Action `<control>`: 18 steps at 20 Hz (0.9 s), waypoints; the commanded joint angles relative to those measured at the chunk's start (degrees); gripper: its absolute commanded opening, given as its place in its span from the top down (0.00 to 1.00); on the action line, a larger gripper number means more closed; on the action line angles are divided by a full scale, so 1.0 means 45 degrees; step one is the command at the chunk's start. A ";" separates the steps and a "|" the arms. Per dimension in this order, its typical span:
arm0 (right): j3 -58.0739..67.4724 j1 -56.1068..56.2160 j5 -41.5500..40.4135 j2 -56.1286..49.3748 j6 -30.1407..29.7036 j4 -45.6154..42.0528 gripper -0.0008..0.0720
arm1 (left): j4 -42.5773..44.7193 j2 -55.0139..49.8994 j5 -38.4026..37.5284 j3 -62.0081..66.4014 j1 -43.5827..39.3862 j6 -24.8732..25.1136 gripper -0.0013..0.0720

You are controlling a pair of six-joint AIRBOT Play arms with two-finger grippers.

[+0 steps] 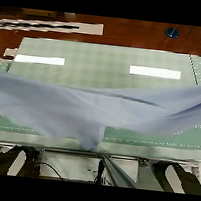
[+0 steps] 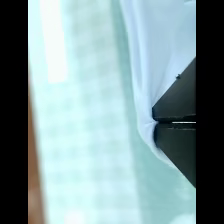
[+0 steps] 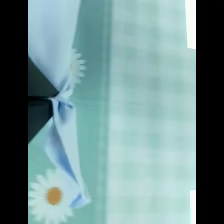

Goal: Fold the shirts.

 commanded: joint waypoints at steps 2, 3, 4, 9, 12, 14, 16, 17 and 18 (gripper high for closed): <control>-0.4799 0.0015 -0.0423 -0.0690 -0.0447 -0.0418 0.96 | -0.0379 -0.0063 0.0996 -0.5241 -0.0005 0.0219 0.95; -0.5561 0.0015 -0.1093 -0.1156 -0.0486 -0.0126 0.96 | -0.0418 -0.0136 0.2307 -0.6567 -0.0005 0.0447 0.95; -0.6033 0.0015 -0.1807 -0.1758 -0.0627 0.0165 0.96 | -0.0724 -0.0311 0.3910 -0.7951 -0.0005 0.0597 0.95; -0.6164 0.0015 -0.6771 -0.5493 -0.2132 0.2419 0.96 | -0.4595 -0.2686 0.8684 -1.1701 -0.0005 0.2574 0.95; -0.6164 0.0015 -0.8791 -0.6756 -0.2613 0.3609 0.96 | -0.5906 -0.4279 0.9884 -1.1798 -0.0024 0.3512 0.95; -0.6164 0.0015 -1.0030 -0.7252 -0.2608 0.3599 0.96 | -0.6309 -0.5047 1.0409 -1.1798 -0.0233 0.3876 0.95; -0.6164 0.0015 -1.0491 -0.7645 -0.2603 0.3565 0.96 | -0.6314 -0.5702 1.0588 -1.1803 -0.0602 0.3871 0.95; -0.6164 0.0015 -1.0496 -0.7834 -0.2613 0.3502 0.96 | -0.6314 -0.5969 1.0632 -1.1803 -0.0831 0.3876 0.95; -0.6164 0.0015 -1.0482 -0.7995 -0.2652 0.3497 0.96 | -0.6309 -0.6266 1.0642 -1.1803 -0.1073 0.3891 0.95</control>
